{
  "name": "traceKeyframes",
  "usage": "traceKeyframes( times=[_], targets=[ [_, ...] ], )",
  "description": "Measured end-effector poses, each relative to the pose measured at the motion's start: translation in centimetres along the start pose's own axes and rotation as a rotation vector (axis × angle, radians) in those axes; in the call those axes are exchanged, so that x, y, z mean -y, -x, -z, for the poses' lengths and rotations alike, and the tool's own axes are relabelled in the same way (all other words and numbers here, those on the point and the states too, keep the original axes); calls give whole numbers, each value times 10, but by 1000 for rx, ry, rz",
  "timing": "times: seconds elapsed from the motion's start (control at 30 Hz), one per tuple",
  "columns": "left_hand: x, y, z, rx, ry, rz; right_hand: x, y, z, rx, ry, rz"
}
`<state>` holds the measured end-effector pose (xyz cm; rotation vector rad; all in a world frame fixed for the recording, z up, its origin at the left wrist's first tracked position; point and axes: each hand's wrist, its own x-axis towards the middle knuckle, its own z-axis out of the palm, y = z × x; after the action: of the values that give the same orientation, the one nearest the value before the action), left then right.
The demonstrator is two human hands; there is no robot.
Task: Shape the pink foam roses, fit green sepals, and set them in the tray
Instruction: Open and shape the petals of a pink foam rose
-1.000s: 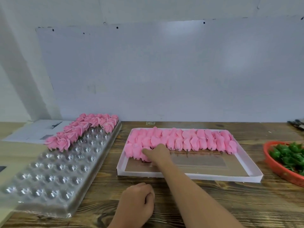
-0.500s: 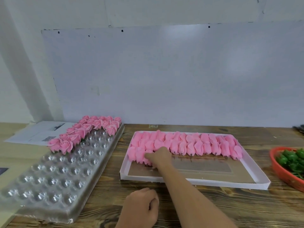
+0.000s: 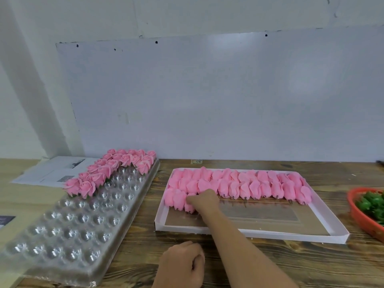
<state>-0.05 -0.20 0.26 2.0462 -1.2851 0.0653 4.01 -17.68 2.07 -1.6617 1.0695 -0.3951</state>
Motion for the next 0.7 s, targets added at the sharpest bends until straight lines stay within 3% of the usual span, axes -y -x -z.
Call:
traceKeyframes(
  times=[0.33,0.47,0.7],
  targets=[
    [0,1,0,45,2,46,-2,18,54,194,-310,-126],
    [-4,1,0,-15,46,68,-4,28,91,248,-422,-86],
    [-16,-26,0,-128,364,151,-27,51,140,320,-589,82]
  ],
)
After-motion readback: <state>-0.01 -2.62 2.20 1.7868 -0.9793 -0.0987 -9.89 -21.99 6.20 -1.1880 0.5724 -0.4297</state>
